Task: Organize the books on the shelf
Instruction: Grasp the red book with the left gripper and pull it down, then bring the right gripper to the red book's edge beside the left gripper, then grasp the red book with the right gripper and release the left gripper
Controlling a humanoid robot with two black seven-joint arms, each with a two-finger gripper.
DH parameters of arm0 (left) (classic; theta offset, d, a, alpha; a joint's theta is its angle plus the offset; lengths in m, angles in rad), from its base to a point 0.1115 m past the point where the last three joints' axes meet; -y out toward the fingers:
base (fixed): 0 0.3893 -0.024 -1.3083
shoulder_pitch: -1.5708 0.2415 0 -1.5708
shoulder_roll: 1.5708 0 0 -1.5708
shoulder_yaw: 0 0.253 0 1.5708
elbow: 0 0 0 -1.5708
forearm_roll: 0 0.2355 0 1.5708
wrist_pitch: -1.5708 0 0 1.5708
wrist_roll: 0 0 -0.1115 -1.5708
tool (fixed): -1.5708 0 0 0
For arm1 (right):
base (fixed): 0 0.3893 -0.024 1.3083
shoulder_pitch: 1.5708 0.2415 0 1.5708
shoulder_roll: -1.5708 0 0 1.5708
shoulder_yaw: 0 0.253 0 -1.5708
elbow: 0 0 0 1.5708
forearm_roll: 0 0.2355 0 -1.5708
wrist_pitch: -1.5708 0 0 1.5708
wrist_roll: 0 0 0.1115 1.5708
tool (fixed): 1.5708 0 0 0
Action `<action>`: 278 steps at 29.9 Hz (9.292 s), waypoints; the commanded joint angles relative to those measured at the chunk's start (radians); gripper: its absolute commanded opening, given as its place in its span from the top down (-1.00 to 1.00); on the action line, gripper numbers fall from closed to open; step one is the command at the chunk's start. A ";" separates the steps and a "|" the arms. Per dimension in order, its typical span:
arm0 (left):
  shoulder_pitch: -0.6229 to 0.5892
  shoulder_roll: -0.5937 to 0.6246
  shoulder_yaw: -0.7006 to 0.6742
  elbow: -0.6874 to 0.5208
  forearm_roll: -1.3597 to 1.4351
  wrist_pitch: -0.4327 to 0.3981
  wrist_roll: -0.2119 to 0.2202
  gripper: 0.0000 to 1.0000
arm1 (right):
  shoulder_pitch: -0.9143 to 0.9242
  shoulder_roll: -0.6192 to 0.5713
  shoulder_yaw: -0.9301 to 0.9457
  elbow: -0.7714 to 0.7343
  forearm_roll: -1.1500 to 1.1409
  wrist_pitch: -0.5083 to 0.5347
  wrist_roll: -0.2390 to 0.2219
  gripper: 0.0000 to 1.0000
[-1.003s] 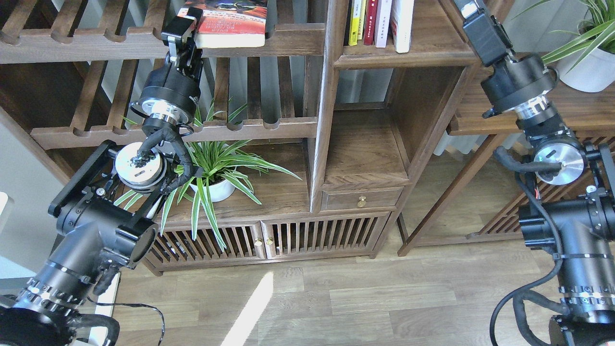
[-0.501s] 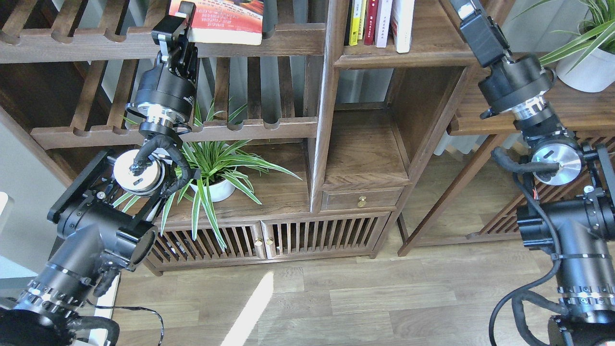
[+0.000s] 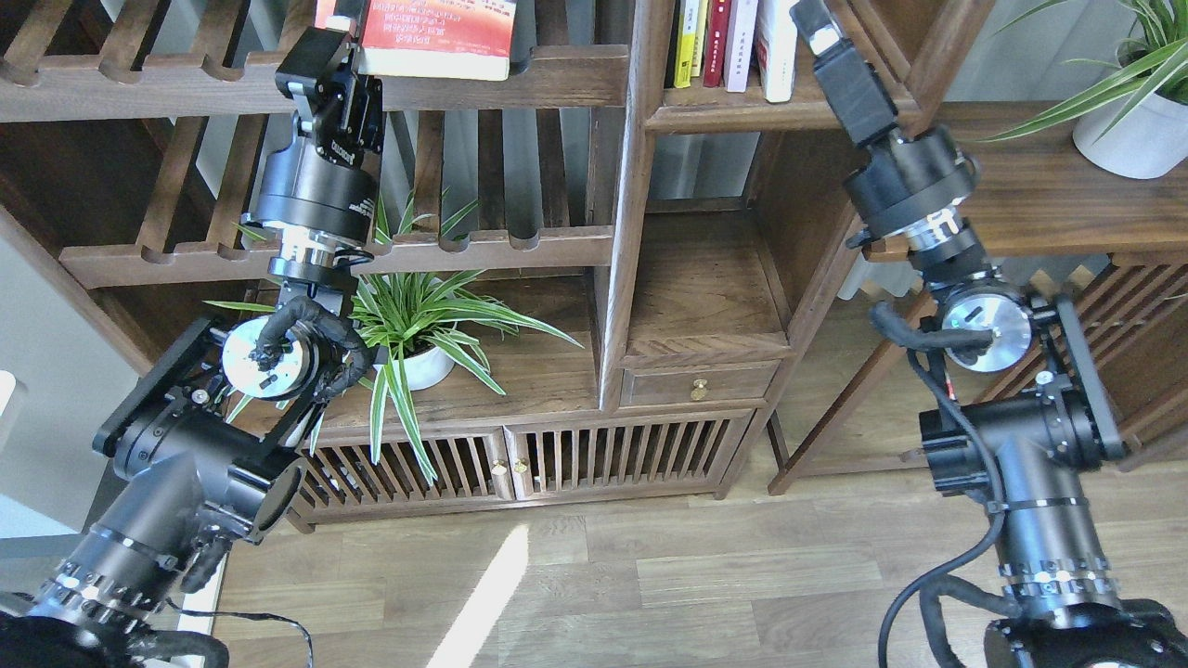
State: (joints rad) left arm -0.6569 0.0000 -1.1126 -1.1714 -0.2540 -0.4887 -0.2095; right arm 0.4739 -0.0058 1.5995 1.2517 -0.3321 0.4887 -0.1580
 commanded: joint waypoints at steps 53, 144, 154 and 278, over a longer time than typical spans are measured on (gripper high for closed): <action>0.171 0.124 0.031 -0.224 0.041 0.000 0.044 0.94 | -0.143 0.006 -0.153 0.021 0.065 0.000 0.003 -0.85; 0.316 0.090 0.142 -0.304 0.105 0.000 0.125 0.65 | 0.051 0.006 -0.351 0.023 0.156 0.000 0.017 -0.70; 0.271 0.083 0.132 -0.303 0.104 0.000 0.125 0.78 | 0.051 0.006 -0.417 0.023 0.159 0.000 0.017 -0.69; 0.272 0.569 0.306 -0.516 -0.047 0.000 0.111 1.00 | 0.057 0.006 -0.543 0.000 0.211 0.000 0.018 0.03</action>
State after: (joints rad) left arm -0.3866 0.5685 -0.8071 -1.6891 -0.3009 -0.4886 -0.0993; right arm 0.5290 0.0000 1.0580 1.2517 -0.1227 0.4886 -0.1400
